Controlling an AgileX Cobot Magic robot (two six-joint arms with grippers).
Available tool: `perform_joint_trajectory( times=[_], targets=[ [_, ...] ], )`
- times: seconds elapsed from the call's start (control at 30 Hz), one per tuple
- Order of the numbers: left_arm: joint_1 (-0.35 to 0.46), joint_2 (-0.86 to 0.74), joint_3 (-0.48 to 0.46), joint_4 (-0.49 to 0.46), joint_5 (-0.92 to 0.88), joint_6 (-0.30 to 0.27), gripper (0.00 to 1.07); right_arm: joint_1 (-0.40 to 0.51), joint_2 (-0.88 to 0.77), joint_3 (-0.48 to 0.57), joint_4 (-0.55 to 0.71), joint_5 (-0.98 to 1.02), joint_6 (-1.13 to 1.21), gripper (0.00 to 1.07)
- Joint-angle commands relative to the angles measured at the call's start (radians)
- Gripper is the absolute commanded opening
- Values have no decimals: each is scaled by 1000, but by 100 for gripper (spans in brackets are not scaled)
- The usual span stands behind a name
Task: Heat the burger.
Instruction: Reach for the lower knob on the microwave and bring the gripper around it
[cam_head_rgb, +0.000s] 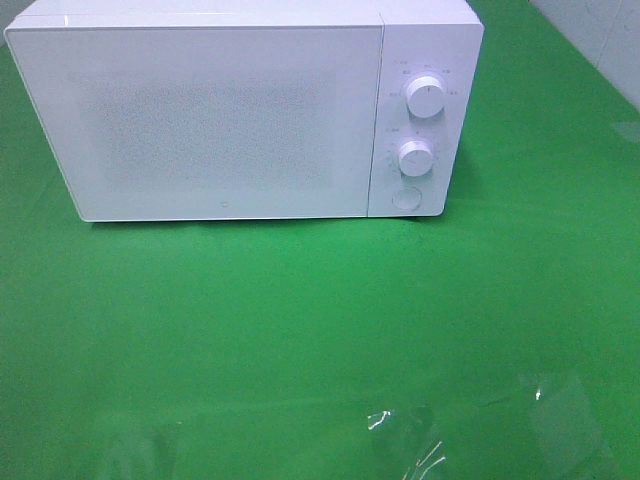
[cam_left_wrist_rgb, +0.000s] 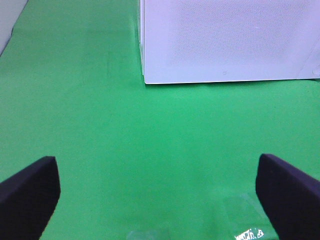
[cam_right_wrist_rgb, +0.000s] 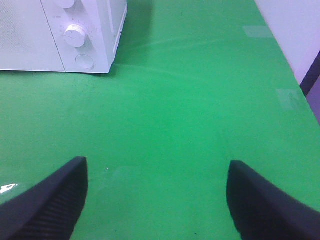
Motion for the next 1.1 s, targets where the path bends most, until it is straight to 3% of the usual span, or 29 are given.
perform_joint_trajectory(
  times=[0.03,0.33,1.1],
  targets=[
    [1,-19,4,-5,-9,-4,101,-3,-25,0,2,-15,-15,73],
    [1,-19,4,-5,-9,-4,101,-3,35,-42,2,-140,-15,73],
    [1,-19,4,-5,-9,-4,101,-3,481,-41,2,-570,-15,73]
  ],
)
